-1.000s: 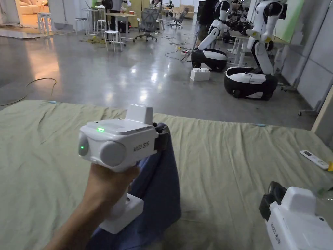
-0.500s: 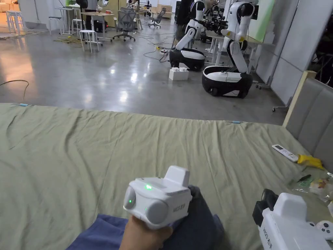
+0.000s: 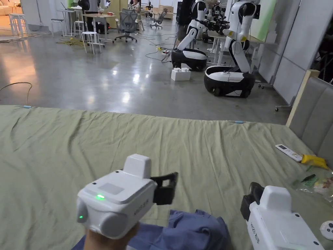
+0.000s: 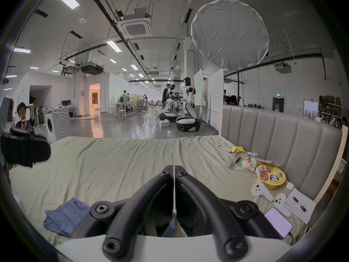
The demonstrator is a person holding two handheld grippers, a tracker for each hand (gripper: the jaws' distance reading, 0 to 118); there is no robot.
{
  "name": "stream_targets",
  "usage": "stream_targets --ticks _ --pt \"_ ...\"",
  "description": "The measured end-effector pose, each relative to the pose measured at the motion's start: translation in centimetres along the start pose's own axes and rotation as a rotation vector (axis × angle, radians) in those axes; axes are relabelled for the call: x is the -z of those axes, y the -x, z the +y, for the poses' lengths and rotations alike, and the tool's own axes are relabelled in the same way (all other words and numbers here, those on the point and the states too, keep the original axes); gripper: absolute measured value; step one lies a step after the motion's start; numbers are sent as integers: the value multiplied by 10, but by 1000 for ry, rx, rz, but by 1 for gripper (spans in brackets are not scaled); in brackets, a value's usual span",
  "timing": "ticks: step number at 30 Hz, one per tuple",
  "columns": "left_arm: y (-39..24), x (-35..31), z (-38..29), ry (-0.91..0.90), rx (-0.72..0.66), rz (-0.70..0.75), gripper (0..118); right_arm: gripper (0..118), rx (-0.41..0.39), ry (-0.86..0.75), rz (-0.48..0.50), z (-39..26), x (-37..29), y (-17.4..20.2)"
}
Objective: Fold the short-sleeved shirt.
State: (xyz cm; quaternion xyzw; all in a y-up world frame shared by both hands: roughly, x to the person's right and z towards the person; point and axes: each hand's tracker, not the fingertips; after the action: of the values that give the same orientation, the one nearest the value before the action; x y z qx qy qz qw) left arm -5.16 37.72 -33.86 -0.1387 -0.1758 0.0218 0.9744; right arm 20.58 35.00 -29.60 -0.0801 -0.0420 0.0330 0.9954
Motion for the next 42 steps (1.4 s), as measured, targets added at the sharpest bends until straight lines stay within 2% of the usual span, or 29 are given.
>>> stream_targets --ticks 3,6,7,8,10,11,14,18,20,30,33,35,37,38,42 --pt "10 4 -2 -59 -7 114 71 2 -11 -18 15 5 3 11" --pt "14 6 1 -111 -12 209 22 2 -15 -34 27 10 4 20" --pt "16 6 1 -116 -7 254 13 2 -18 -41 31 11 4 23" --pt "60 -40 8 -145 9 338 13 2 -18 -44 36 12 5 25" --pt "69 -48 8 -141 -13 334 5 2 -20 -54 43 15 5 29" --pt "79 -61 4 -134 -28 375 5 2 -21 -62 47 16 5 31" --pt "99 -86 -7 -104 -54 376 0 2 -28 -79 55 19 5 35" --pt "123 -88 -23 -36 -84 410 0 2 -43 -86 69 21 5 39" --pt "138 -89 -34 22 -142 414 0 2 -46 -82 75 21 6 40" --pt "180 -70 -96 370 -286 314 0 2 -50 -33 89 9 10 39" --pt "178 -67 -113 478 -261 332 1 2 -50 -12 90 4 12 36" --pt "188 -60 -129 558 -274 332 20 2 -52 5 87 1 12 34" --pt "195 -57 -142 589 -304 339 53 2 -54 16 83 -2 12 32" --pt "196 -57 -148 614 -321 328 60 2 -55 21 82 -4 11 32" --pt "185 -65 -162 690 -318 334 67 2 -48 47 77 -10 14 30"
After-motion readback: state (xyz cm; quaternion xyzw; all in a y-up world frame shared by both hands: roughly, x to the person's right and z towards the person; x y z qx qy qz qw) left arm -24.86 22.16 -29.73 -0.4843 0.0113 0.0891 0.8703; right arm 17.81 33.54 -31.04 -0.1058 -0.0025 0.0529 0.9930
